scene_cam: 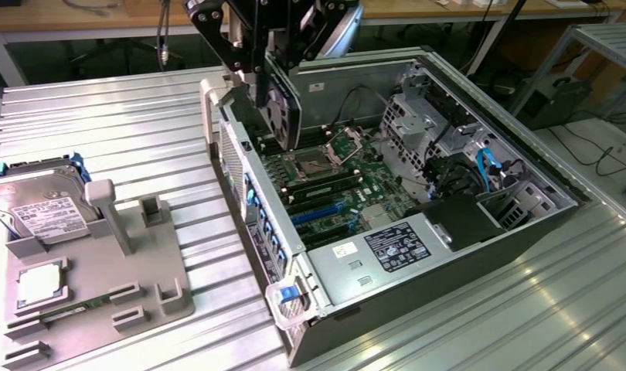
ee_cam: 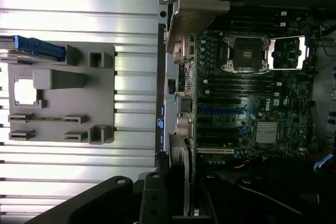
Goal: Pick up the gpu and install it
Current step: 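Pick up the gpu and move the gpu toward the slot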
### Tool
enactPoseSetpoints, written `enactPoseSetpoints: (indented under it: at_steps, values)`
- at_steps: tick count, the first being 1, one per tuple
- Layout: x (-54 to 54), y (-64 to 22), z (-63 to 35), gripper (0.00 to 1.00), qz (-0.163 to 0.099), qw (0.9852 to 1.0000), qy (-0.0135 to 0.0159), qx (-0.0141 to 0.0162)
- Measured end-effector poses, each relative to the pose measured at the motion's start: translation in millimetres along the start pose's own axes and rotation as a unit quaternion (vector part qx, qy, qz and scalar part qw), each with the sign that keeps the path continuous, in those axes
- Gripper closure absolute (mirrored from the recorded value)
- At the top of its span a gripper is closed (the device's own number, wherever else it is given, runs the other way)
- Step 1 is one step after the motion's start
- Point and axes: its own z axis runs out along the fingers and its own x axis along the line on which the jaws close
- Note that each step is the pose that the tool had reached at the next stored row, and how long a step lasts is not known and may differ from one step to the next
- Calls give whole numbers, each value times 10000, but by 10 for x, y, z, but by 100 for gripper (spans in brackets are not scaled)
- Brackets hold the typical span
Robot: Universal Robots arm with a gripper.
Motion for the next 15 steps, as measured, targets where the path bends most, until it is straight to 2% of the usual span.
enactPoseSetpoints:
  at_steps: [15]
  values:
    - [-104, -3, 3, 72, 0, 10000, 0, 0]
